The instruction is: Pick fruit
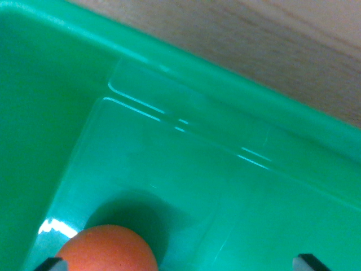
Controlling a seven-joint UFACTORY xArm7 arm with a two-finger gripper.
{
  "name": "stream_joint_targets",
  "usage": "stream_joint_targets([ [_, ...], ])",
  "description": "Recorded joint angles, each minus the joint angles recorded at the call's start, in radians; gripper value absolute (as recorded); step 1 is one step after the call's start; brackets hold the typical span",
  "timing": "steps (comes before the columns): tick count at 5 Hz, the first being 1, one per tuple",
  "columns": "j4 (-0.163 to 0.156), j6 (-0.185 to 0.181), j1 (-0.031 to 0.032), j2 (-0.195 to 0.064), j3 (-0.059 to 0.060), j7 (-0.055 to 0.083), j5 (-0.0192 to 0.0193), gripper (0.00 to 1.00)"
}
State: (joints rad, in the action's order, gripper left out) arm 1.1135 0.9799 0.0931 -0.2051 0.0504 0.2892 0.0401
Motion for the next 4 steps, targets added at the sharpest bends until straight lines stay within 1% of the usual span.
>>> stream_joint_targets([
  [1,-0.038,-0.043,0.0063,-0.011,0.005,0.020,-0.0040,0.00],
  [2,-0.038,-0.043,0.0063,-0.011,0.005,0.020,-0.0040,0.00],
  [3,-0.075,-0.085,0.0123,-0.022,0.009,0.040,-0.0078,0.00],
  [4,-0.075,-0.085,0.0123,-0.022,0.009,0.040,-0.0078,0.00],
])
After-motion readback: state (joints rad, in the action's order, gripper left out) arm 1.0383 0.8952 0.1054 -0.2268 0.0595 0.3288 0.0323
